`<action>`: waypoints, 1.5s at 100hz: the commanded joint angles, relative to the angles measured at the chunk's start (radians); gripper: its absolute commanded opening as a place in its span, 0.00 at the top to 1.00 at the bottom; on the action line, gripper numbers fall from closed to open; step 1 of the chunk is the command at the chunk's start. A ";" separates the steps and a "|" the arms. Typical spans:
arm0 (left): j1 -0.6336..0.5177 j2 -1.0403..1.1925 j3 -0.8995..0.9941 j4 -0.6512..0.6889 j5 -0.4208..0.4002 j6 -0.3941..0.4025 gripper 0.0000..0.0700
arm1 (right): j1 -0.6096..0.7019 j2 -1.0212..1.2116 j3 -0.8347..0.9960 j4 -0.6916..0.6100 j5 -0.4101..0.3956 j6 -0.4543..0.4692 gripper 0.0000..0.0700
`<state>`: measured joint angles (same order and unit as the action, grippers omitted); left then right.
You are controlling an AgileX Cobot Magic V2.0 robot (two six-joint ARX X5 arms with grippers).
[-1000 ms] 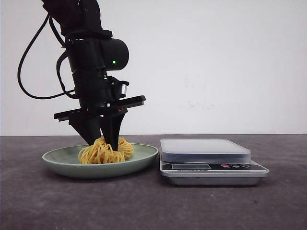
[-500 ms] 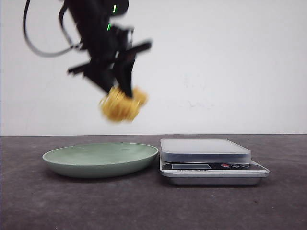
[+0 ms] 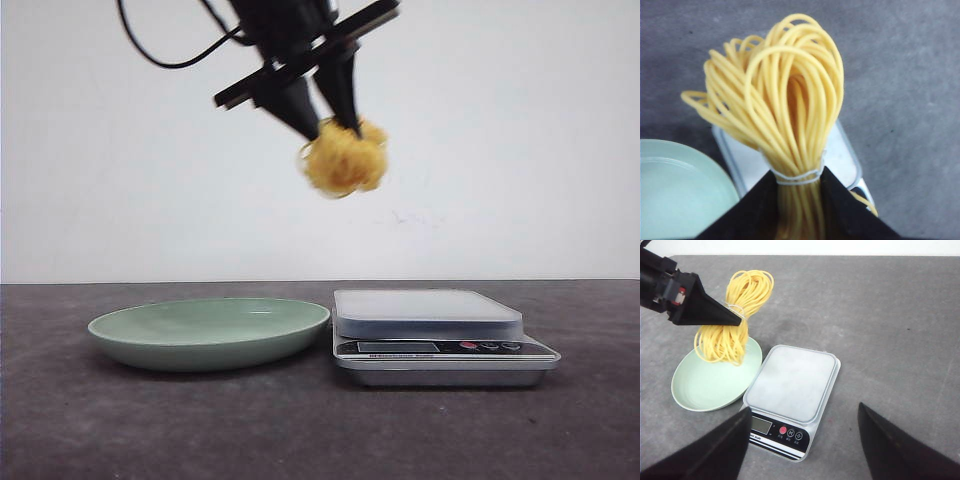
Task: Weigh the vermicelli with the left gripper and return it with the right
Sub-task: 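Lift the bundle with the left gripper and carry it onto the scale, then open the left gripper to release the bundle and withdraw upward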
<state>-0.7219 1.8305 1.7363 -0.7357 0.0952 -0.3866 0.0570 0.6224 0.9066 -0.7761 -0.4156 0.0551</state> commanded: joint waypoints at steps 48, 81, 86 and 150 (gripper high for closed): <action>-0.051 0.176 0.031 0.048 -0.009 -0.166 0.99 | 0.002 0.003 0.018 -0.005 0.000 -0.010 0.40; -0.070 0.241 0.031 0.086 0.011 -0.244 0.99 | 0.002 0.003 0.018 -0.018 0.000 -0.010 0.40; -0.073 0.245 0.031 0.086 0.001 -0.246 0.99 | 0.002 0.003 0.018 -0.019 -0.002 -0.010 0.40; -0.069 0.249 0.056 0.065 0.010 -0.179 0.39 | 0.002 0.003 0.018 -0.032 -0.003 -0.010 0.40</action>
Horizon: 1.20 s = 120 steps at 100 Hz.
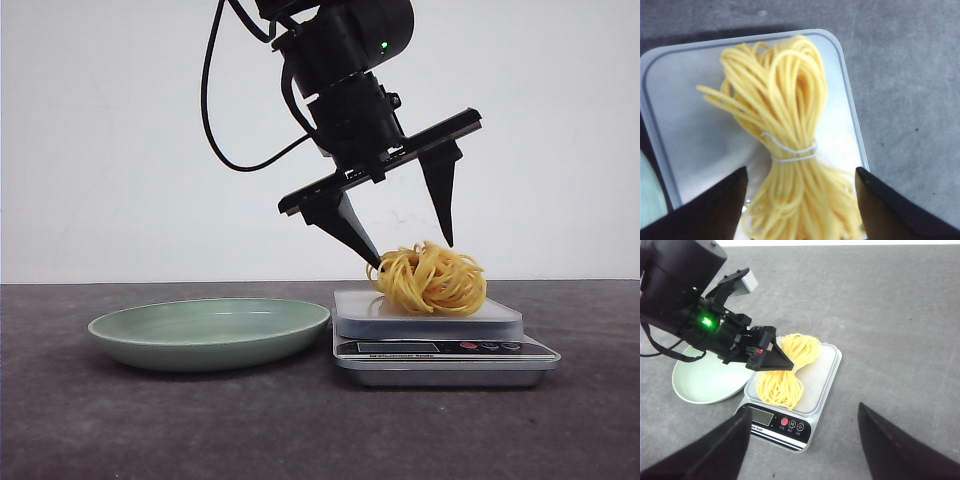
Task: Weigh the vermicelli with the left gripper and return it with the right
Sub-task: 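Open the left gripper to release the bundle and withdraw upward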
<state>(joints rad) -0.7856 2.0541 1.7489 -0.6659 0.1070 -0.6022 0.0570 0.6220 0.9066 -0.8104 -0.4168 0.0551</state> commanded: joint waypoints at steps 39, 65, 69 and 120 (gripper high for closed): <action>0.020 -0.043 0.383 -0.307 -0.224 0.270 0.39 | 0.002 0.003 0.018 0.001 -0.002 -0.013 0.40; 0.020 -0.246 0.595 -0.444 -0.411 0.403 0.45 | 0.002 0.003 0.018 0.001 -0.002 -0.023 0.40; 0.019 -0.293 0.610 -0.457 -0.420 0.416 0.47 | 0.002 0.003 0.018 0.001 -0.002 -0.025 0.40; 0.019 -0.877 0.615 -0.747 -0.570 0.431 0.50 | 0.002 0.003 0.018 -0.029 -0.002 -0.049 0.40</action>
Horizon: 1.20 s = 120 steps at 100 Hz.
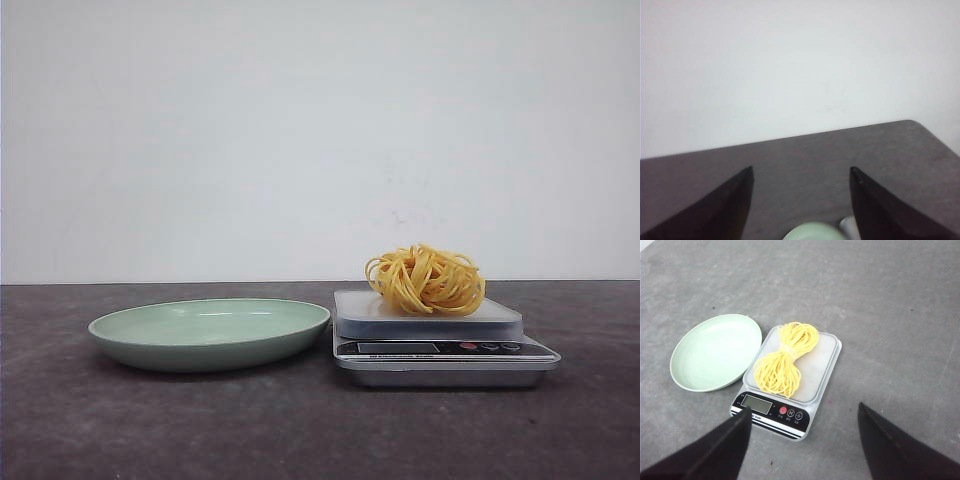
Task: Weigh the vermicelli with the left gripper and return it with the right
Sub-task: 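Open the left gripper to release the bundle and withdraw upward, then move the open right gripper down over the vermicelli on the scale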
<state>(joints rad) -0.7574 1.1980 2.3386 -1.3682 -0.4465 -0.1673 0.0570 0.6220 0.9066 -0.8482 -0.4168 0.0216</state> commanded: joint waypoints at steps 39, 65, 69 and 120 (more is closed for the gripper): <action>0.003 -0.386 -0.214 -0.090 0.010 -0.085 0.51 | 0.002 0.002 0.018 0.009 -0.008 -0.014 0.40; 0.085 -0.739 -0.753 -0.058 0.042 -0.194 0.61 | 0.002 0.002 0.018 0.010 -0.029 -0.010 0.40; 0.099 -0.791 -0.830 -0.032 0.066 -0.212 0.61 | 0.002 0.002 0.018 0.010 -0.029 -0.011 0.40; 0.125 -0.937 -1.305 0.203 0.197 -0.242 0.61 | 0.042 0.042 0.019 0.064 -0.060 0.032 0.40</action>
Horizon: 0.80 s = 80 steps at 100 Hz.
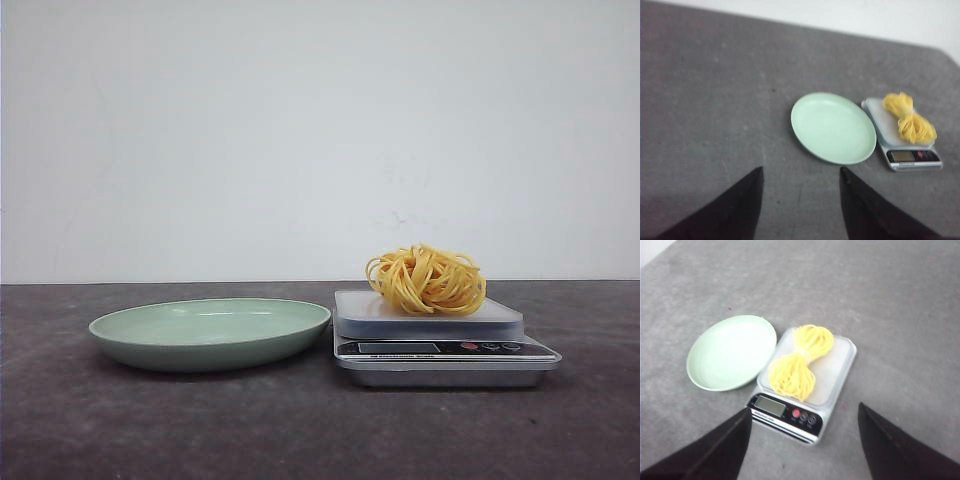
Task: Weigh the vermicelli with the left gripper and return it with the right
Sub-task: 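Move the open right gripper down over the vermicelli on the scale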
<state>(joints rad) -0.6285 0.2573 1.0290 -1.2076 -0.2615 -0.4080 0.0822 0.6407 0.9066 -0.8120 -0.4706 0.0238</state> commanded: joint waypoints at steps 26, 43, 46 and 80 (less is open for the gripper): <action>-0.004 0.004 -0.001 0.100 0.008 0.023 0.61 | 0.192 0.240 0.167 0.057 0.111 0.079 0.40; -0.004 0.004 -0.001 0.100 0.009 0.021 0.61 | 0.308 0.444 0.326 0.026 0.221 0.122 0.40; -0.004 0.004 -0.001 0.100 0.009 0.022 0.61 | 0.322 0.482 0.354 0.020 0.229 0.123 0.40; -0.004 0.004 -0.001 0.100 0.022 0.000 0.61 | 0.402 0.861 0.624 -0.089 0.299 0.146 0.29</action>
<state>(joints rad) -0.6285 0.2588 1.0149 -1.1179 -0.2478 -0.4049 0.4770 1.4502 1.4845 -0.8860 -0.1787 0.1413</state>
